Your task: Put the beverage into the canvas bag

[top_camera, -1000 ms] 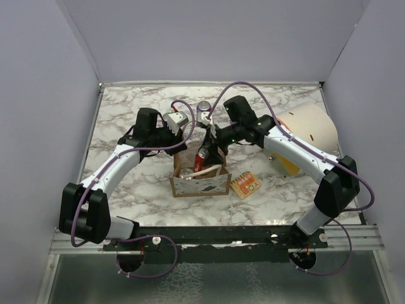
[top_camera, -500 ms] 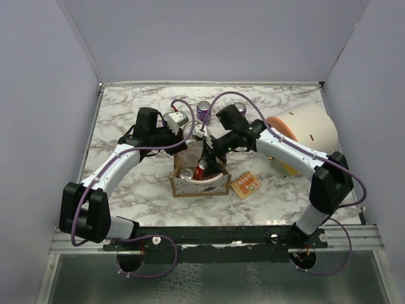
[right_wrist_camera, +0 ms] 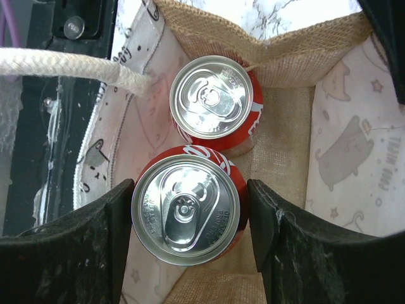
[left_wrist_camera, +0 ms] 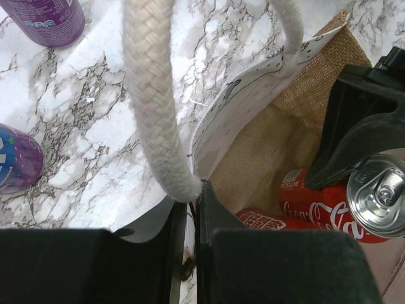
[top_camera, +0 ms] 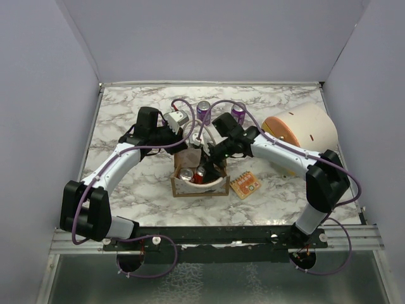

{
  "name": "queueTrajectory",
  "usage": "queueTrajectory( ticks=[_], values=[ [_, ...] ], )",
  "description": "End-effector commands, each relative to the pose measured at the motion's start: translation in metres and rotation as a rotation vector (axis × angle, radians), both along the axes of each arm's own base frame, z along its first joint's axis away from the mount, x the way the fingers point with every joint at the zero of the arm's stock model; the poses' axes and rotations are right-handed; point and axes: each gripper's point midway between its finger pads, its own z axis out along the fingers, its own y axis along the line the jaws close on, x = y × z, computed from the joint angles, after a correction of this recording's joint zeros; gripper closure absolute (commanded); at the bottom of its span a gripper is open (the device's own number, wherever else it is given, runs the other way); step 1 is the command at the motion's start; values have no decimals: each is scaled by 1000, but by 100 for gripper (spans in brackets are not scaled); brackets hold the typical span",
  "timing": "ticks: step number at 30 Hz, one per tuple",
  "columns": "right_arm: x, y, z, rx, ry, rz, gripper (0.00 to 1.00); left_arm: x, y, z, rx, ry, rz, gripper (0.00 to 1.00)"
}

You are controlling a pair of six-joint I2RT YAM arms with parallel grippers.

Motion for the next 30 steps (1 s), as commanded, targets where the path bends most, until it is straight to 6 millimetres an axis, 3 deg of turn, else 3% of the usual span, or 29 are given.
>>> queueTrajectory(
  ticks=[1,17,30],
  values=[
    [1,13,7,72,-57,21,99,7,-1,1,8,1,14,92],
    [-8,15,-24,54,-114,48,94,9,0,-3,21,8,25,92],
    [-15,5,-47,-14,-118,74,78,10,0,-3,25,13,23,91]
  ],
)
